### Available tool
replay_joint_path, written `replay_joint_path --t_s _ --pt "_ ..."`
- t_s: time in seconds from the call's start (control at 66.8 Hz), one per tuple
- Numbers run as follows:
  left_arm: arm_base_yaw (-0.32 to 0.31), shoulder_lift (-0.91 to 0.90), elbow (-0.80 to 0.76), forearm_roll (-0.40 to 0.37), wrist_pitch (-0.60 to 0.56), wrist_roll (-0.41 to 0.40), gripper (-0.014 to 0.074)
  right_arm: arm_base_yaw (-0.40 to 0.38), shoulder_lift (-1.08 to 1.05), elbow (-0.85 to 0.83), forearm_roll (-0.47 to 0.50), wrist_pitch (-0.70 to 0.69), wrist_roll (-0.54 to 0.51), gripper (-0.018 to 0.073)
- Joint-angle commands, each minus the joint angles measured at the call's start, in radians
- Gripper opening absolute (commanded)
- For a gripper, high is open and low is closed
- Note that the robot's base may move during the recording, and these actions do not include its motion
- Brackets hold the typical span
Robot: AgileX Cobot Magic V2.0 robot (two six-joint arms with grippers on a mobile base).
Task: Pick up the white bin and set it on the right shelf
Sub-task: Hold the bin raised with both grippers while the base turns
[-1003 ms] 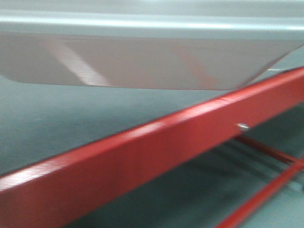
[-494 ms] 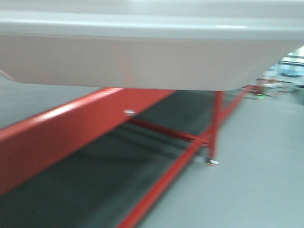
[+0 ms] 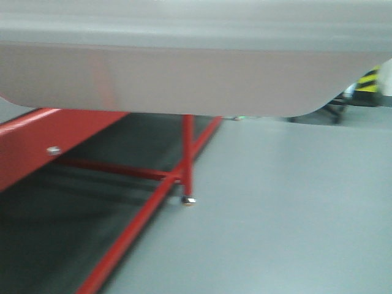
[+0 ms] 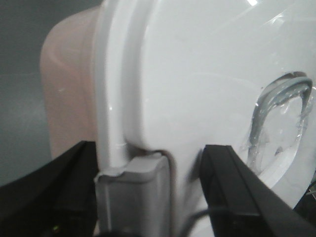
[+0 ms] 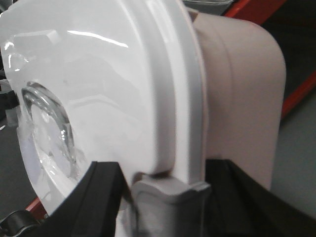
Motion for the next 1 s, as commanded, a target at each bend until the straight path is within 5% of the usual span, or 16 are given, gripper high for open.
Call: replay_joint_path --t_s 0.0,0.988 --pt "-0.021 -0.014 -0.030 -0.200 0.174 0.004 0.0280 0.011 -0.016 -0.031 0.181 0.164 -0.008 0.0402" --pt "-0.021 -0.014 -0.030 -0.200 0.174 0.004 0.0280 0.011 -0.133 -0.031 0.181 0.162 -0.008 0.0402"
